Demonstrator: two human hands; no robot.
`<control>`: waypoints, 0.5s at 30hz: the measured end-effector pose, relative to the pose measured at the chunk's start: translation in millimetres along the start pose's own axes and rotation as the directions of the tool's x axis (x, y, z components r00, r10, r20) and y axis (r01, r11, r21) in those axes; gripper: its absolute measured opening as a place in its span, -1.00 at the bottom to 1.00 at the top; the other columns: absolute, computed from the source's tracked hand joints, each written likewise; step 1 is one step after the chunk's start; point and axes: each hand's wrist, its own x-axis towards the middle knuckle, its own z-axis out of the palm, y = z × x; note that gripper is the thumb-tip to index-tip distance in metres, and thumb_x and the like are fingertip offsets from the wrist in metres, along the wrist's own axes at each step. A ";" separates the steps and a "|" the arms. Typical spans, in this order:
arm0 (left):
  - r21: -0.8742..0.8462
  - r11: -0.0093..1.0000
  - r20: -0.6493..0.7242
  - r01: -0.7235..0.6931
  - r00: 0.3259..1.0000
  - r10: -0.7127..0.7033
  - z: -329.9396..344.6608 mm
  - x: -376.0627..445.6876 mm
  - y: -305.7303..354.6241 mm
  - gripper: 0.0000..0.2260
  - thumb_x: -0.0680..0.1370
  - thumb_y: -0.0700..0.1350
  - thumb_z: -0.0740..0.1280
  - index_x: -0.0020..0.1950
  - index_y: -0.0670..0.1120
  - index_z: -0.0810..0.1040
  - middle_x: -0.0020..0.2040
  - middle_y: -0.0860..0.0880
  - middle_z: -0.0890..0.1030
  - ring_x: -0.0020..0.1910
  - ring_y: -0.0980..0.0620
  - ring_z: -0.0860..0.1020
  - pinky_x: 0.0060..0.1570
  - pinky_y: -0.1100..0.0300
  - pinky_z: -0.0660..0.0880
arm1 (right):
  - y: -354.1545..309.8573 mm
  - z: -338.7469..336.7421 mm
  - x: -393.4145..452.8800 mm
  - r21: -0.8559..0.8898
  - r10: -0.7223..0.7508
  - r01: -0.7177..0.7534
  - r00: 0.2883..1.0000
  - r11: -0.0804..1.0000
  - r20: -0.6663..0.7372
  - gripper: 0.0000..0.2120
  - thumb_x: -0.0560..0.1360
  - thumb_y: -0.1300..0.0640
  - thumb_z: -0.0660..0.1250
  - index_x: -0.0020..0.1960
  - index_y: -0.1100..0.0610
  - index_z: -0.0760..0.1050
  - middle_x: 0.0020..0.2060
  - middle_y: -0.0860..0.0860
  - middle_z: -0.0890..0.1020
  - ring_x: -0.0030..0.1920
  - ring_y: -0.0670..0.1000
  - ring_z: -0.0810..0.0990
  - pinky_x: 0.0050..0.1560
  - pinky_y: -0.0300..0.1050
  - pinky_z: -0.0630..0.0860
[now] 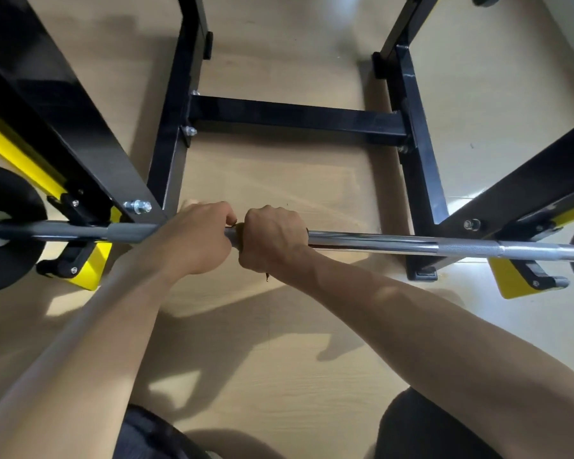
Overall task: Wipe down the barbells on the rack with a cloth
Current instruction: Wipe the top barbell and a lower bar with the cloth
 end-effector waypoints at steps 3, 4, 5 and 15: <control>-0.036 0.997 -0.047 0.063 0.997 -0.065 -6.0 -14.3 -24.4 -0.78 0.54 -0.27 0.20 0.07 -0.11 0.60 0.03 -0.07 0.59 0.06 -0.09 0.53 0.12 -0.03 0.51 | -20.4 -0.7 9.3 0.022 -0.029 0.028 0.999 0.999 0.020 -0.74 0.43 0.04 0.38 -0.32 0.03 0.32 -0.43 -0.03 0.41 -0.46 0.00 0.38 -0.36 -0.14 0.36; -0.027 0.993 0.030 0.112 0.993 -0.111 -5.2 -16.8 -35.5 -0.79 0.55 -0.25 0.20 0.05 -0.13 0.62 0.01 -0.10 0.63 0.03 -0.12 0.58 0.10 -0.05 0.55 | -28.9 -1.0 12.0 0.027 -0.037 0.036 0.999 0.999 0.018 -0.79 0.43 0.04 0.38 -0.27 0.03 0.36 -0.43 -0.03 0.41 -0.46 0.00 0.37 -0.36 -0.13 0.36; -0.011 0.985 0.144 0.171 0.975 -0.167 -2.3 -18.8 -47.6 -0.78 0.57 -0.24 0.20 0.06 -0.15 0.63 0.01 -0.13 0.66 0.00 -0.14 0.63 0.08 -0.06 0.58 | -38.4 -1.1 15.0 0.033 -0.048 0.048 0.999 0.998 0.009 -0.84 0.43 0.05 0.37 -0.23 0.02 0.39 -0.43 -0.03 0.39 -0.46 0.00 0.36 -0.35 -0.13 0.36; -0.940 0.011 0.307 0.341 0.860 -0.409 30.1 -35.5 -107.7 -0.69 0.49 -0.52 0.01 0.05 -0.32 0.48 -0.02 -0.28 0.58 -0.10 -0.17 0.61 -0.11 0.01 0.61 | -136.4 10.3 42.5 0.057 -0.160 0.173 0.970 0.983 -0.184 -0.89 0.45 0.04 0.33 -0.06 0.04 0.57 -0.11 0.00 0.65 -0.09 0.12 0.64 -0.25 -0.12 0.31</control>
